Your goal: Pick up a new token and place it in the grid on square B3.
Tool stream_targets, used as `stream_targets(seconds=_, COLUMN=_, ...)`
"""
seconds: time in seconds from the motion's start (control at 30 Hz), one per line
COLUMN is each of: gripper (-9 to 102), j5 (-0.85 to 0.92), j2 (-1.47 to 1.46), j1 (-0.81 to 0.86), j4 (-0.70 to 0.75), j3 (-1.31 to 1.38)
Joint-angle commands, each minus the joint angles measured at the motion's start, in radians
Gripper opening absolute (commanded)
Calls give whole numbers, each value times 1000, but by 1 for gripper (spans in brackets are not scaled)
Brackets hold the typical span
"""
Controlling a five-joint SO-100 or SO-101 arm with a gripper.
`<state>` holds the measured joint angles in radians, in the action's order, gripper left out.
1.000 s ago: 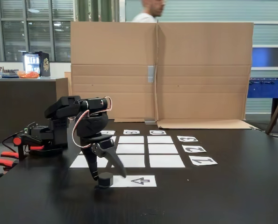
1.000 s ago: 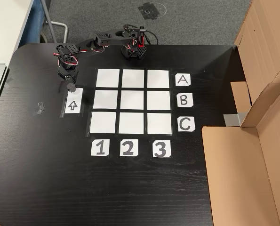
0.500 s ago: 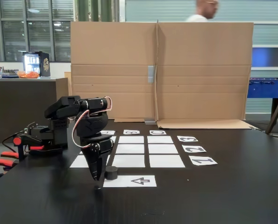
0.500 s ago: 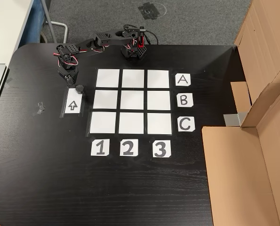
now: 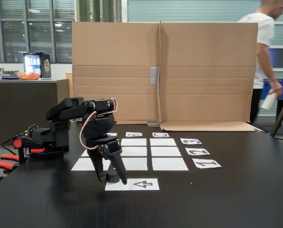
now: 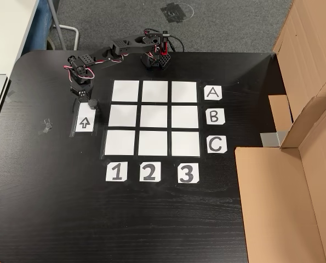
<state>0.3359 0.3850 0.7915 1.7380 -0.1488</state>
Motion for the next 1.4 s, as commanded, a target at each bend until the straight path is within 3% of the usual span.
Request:
stream_targets(seconds=0.0, gripper=44, j5=-9, j2=8, j1=-35, j4=0, j3=18)
stream_targets(seconds=0.27, gripper=46, j5=-49, j2=-25, j1=-81, j4=2, j3=8)
stream_targets(seconds=0.67, gripper=60, j5=-46, j2=-14, j1=-164, j4=2, j3=9)
stream_targets(seconds=1.3, gripper=61, j5=-71, j2=-12, j1=-245, j4=5, j3=5)
stream_targets(seconds=1.37, gripper=55, j5=-72, j2=-12, j1=-245, j4=5, j3=5)
